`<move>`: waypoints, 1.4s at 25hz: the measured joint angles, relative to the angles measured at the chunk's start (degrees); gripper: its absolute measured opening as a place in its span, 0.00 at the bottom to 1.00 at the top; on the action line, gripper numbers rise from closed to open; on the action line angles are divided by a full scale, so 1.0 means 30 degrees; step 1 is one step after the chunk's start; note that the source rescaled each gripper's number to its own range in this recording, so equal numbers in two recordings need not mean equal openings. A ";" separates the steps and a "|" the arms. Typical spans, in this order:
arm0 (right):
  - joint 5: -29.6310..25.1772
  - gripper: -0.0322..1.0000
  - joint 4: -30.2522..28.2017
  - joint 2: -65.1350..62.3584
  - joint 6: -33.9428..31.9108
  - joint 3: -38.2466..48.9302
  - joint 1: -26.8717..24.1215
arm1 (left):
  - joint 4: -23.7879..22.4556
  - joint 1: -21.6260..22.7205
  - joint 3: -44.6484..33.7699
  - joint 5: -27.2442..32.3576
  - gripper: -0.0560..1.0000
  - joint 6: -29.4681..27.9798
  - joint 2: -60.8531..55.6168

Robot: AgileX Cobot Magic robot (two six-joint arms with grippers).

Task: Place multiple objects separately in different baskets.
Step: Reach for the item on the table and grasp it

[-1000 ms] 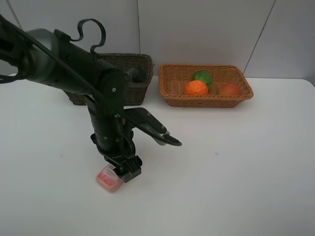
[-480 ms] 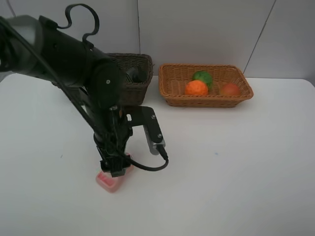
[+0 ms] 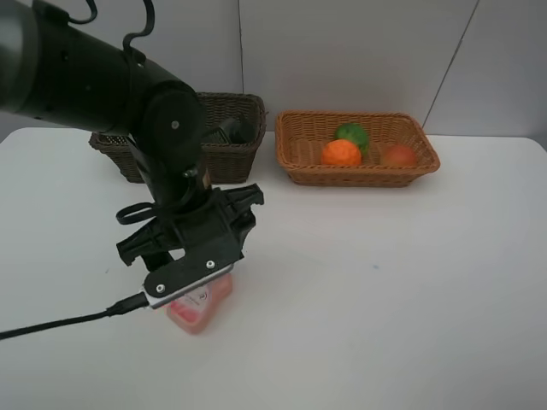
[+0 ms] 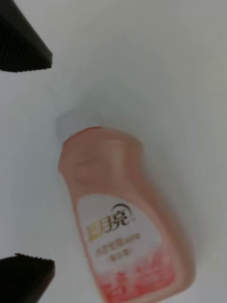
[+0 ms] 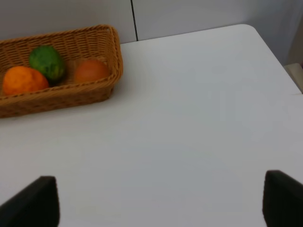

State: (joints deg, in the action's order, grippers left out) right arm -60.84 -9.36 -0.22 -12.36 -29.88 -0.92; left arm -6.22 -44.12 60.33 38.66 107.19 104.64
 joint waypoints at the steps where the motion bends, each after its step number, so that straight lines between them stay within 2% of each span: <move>1: 0.0000 0.88 0.0000 0.0000 0.0000 0.0000 0.0000 | 0.0017 0.0000 0.0000 -0.0282 1.00 0.2027 0.0000; 3: 0.0000 0.88 0.0000 0.0000 0.0000 0.0000 0.0000 | 0.0036 0.0000 0.0000 -0.0954 1.00 0.4886 0.0000; 5: 0.0000 0.88 0.0000 0.0000 0.0000 0.0000 0.0000 | 0.0036 0.0000 0.0000 -0.1697 1.00 0.6817 0.0141; 15: 0.0000 0.88 0.0000 0.0000 0.0000 0.0000 0.0000 | 0.0036 0.0000 -0.1515 -0.3189 1.00 1.2418 0.0646; 21: 0.0000 0.88 0.0000 0.0000 0.0000 0.0000 0.0000 | 0.0036 0.0000 -0.2738 -0.3719 1.00 1.3064 0.0646; 35: 0.0000 0.88 0.0000 0.0000 0.0000 0.0000 0.0000 | 0.0112 0.0000 -0.2818 -0.4333 1.00 1.3878 0.1497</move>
State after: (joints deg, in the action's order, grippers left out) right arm -60.84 -9.36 -0.22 -12.36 -29.88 -0.92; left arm -5.88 -44.12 51.88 25.66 148.82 109.13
